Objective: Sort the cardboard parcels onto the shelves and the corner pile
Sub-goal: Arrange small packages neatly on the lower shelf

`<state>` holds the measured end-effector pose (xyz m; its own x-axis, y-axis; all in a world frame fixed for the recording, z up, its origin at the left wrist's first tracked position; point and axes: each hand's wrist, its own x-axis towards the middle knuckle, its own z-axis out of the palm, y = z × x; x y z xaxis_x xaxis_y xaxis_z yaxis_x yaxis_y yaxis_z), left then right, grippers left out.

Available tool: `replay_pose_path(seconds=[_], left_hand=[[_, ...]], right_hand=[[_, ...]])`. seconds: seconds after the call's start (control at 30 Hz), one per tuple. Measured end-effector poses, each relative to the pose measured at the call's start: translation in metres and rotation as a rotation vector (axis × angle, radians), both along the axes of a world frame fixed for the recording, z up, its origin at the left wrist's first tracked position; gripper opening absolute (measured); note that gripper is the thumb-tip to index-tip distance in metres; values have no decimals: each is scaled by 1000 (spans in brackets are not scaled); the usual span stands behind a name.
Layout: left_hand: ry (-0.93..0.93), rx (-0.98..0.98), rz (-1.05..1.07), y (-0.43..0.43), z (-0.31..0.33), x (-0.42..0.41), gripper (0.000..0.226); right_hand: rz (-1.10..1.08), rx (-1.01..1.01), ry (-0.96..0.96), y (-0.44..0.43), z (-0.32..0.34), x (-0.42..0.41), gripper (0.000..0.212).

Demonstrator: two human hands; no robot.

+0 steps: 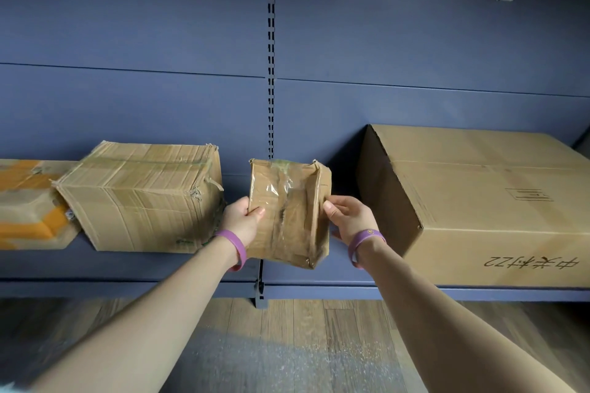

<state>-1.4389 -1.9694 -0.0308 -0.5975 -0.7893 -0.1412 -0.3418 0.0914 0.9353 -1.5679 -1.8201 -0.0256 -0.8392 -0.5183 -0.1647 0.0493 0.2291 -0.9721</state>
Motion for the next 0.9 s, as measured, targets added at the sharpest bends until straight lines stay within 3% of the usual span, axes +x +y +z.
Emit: replay_pose_path(seconds=[0.07, 0.13, 0.37, 0.47, 0.57, 0.63, 0.7, 0.8, 0.9], left_hand=[[4, 25, -29, -4, -3, 0, 18], [9, 63, -56, -7, -7, 0, 17], [12, 120, -44, -13, -12, 0, 20], [38, 114, -57, -7, -4, -4, 14], [148, 91, 34, 2, 9, -7, 23], [236, 178, 36, 6, 15, -8, 19], [248, 257, -25, 11, 18, -7, 30], [132, 77, -134, 16, 13, -9, 29], [87, -54, -68, 16, 6, -12, 19]], right_hand=[[-16, 61, 44, -1, -1, 0, 41], [23, 79, 16, -1, -3, 1, 45], [-25, 48, -50, 3, -8, -4, 13], [-73, 28, 1, 3, -7, -7, 12], [-169, -8, 13, -1, -4, -6, 14], [-233, -35, -3, -4, -3, -6, 19], [-253, -24, 24, -4, -2, -6, 22], [-202, -11, 64, -4, -2, -3, 20], [-120, -24, 16, -5, -1, 2, 21]])
